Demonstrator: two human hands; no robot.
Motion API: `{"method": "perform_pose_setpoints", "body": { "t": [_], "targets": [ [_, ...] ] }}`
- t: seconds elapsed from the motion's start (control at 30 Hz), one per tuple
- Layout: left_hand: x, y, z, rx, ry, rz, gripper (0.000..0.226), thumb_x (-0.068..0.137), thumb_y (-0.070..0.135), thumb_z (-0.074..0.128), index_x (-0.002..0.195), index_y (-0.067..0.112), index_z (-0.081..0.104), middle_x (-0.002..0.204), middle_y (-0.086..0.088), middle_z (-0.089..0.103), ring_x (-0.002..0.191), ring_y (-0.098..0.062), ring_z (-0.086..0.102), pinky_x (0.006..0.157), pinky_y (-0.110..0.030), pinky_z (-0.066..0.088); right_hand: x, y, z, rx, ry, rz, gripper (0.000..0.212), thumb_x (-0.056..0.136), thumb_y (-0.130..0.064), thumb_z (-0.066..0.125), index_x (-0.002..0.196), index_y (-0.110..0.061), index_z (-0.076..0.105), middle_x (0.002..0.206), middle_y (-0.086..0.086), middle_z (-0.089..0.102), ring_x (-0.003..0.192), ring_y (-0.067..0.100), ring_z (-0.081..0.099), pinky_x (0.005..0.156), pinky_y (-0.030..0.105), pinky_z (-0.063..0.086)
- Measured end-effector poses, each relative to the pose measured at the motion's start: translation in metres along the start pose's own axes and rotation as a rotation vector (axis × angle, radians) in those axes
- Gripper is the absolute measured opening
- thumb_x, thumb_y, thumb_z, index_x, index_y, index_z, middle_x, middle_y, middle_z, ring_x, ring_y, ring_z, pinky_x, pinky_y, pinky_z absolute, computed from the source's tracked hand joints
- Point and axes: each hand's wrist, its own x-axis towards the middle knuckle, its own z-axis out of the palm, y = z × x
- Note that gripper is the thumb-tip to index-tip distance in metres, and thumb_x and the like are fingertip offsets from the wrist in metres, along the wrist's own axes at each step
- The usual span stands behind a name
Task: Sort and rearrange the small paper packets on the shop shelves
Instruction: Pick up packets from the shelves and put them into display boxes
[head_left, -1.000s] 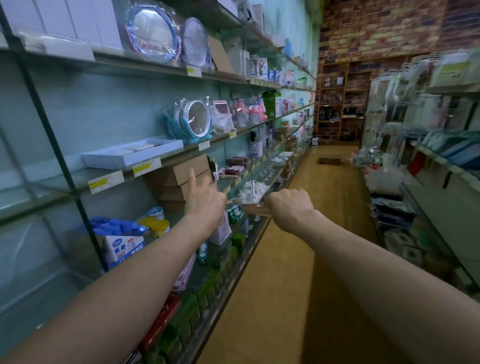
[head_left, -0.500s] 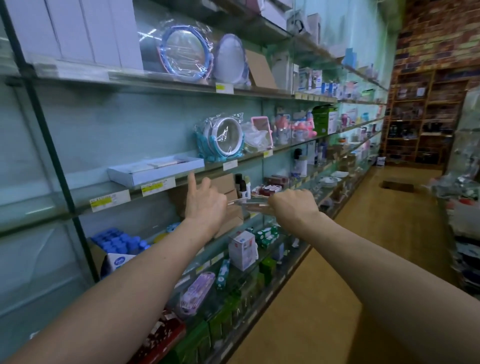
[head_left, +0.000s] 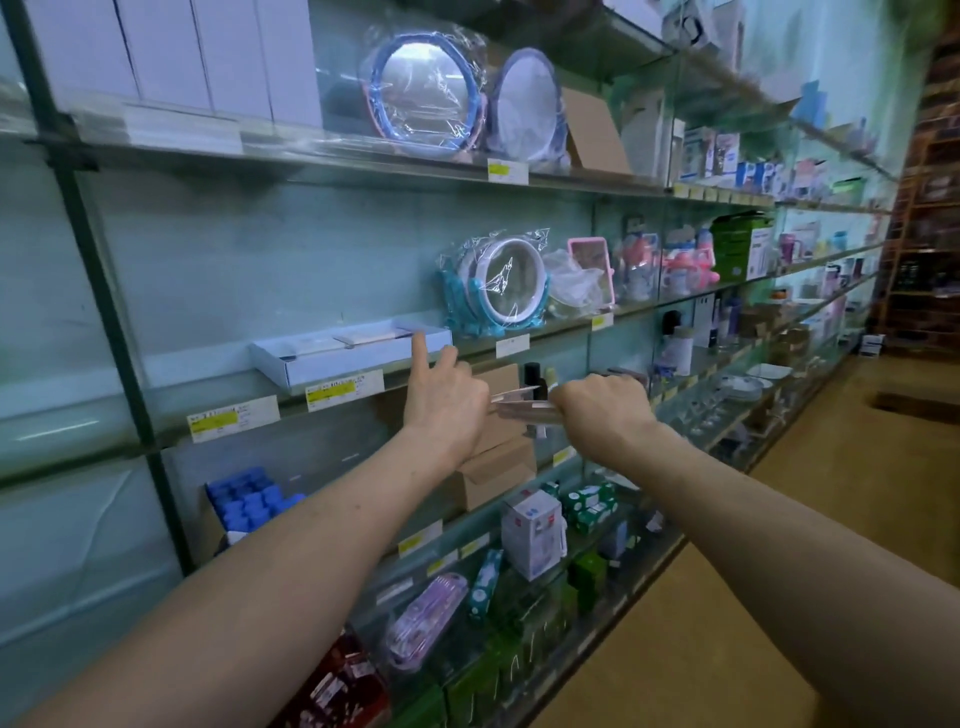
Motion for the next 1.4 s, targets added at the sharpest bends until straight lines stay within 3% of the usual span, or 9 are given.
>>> {"method": "perform_pose_setpoints", "body": {
  "t": [0.2,0.4,0.63,0.77,0.9,1.03,1.17,1.3,1.4],
  "targets": [
    [0.065,-0.028,0.008,-0.006,0.134,-0.050,0.018,0.088,0.017,0.054,0.096,0.021,0.069,0.101,-0.002,0.064,0.115,-0.025,0.042,0.114,-0.058,0.005,0.070,0.013,-0.008,-0.002,0.193,0.006,0.023,0.088,-0.009,0.051,0.105,-0.021,0.060,0.100,0.004,0.066,0.094,0.028,0.062,0.071,0.032,0.032],
    [0.104,-0.074,0.033,0.036,0.193,-0.124,0.019,0.091,0.025,0.053,0.097,0.023,0.070,0.097,0.000,0.064,0.111,-0.024,0.044,0.112,-0.055,0.008,0.136,0.002,-0.001,0.049,0.339,-0.036,0.033,0.090,-0.005,0.048,0.115,-0.023,0.057,0.097,0.005,0.066,0.089,0.028,0.062,0.063,0.031,0.035],
    [0.116,-0.129,0.064,0.003,0.133,-0.256,0.025,0.095,0.027,0.044,0.098,0.022,0.069,0.101,-0.003,0.063,0.112,-0.026,0.044,0.111,-0.051,0.014,0.194,-0.034,0.013,0.156,0.376,-0.123,0.029,0.093,-0.008,0.046,0.116,-0.022,0.058,0.102,0.007,0.066,0.095,0.031,0.062,0.063,0.031,0.034],
    [0.115,-0.156,0.075,-0.059,0.119,-0.376,0.031,0.098,0.033,0.040,0.089,0.021,0.068,0.095,-0.005,0.063,0.109,-0.027,0.046,0.107,-0.046,0.021,0.221,-0.051,0.024,0.194,0.387,-0.197,0.026,0.089,-0.009,0.050,0.110,-0.021,0.059,0.103,0.007,0.067,0.095,0.032,0.062,0.063,0.031,0.034],
    [0.114,-0.179,0.085,-0.234,0.119,-0.527,0.030,0.097,0.037,0.044,0.074,0.024,0.059,0.080,-0.002,0.056,0.104,-0.029,0.048,0.096,-0.041,0.030,0.242,-0.063,0.025,0.237,0.403,-0.293,0.023,0.094,-0.028,0.042,0.108,-0.019,0.060,0.103,0.007,0.067,0.095,0.033,0.062,0.063,0.032,0.037],
    [0.117,-0.193,0.095,-0.593,0.116,-0.734,0.021,0.089,0.032,0.055,0.071,0.021,0.060,0.086,-0.009,0.067,0.089,-0.032,0.060,0.078,-0.035,0.046,0.271,-0.074,0.030,0.299,0.430,-0.345,0.013,0.088,-0.014,0.047,0.095,-0.019,0.057,0.093,0.008,0.067,0.086,0.035,0.062,0.059,0.032,0.037],
    [0.124,-0.197,0.099,-0.967,0.175,-0.902,0.017,0.086,0.021,0.063,0.071,0.015,0.062,0.081,-0.015,0.065,0.074,-0.028,0.062,0.071,-0.035,0.053,0.297,-0.082,0.032,0.414,0.412,-0.378,0.013,0.091,-0.011,0.044,0.086,-0.019,0.054,0.084,0.008,0.066,0.073,0.033,0.058,0.057,0.032,0.038],
    [0.129,-0.198,0.100,-1.162,0.231,-1.024,0.011,0.088,0.012,0.062,0.078,0.008,0.060,0.079,-0.010,0.057,0.056,-0.015,0.049,0.043,-0.013,0.038,0.321,-0.082,0.027,0.702,0.226,-0.371,0.015,0.094,-0.031,0.051,0.090,-0.019,0.061,0.087,0.005,0.065,0.081,0.028,0.059,0.066,0.032,0.045],
    [0.128,-0.198,0.105,-1.236,0.247,-1.129,0.018,0.087,0.016,0.065,0.070,0.016,0.062,0.074,-0.004,0.062,0.062,-0.016,0.055,0.049,-0.017,0.041,0.341,-0.080,0.031,0.956,0.059,-0.377,0.019,0.087,-0.034,0.061,0.093,-0.017,0.067,0.092,0.005,0.068,0.087,0.027,0.063,0.079,0.042,0.054]
  ]
}}
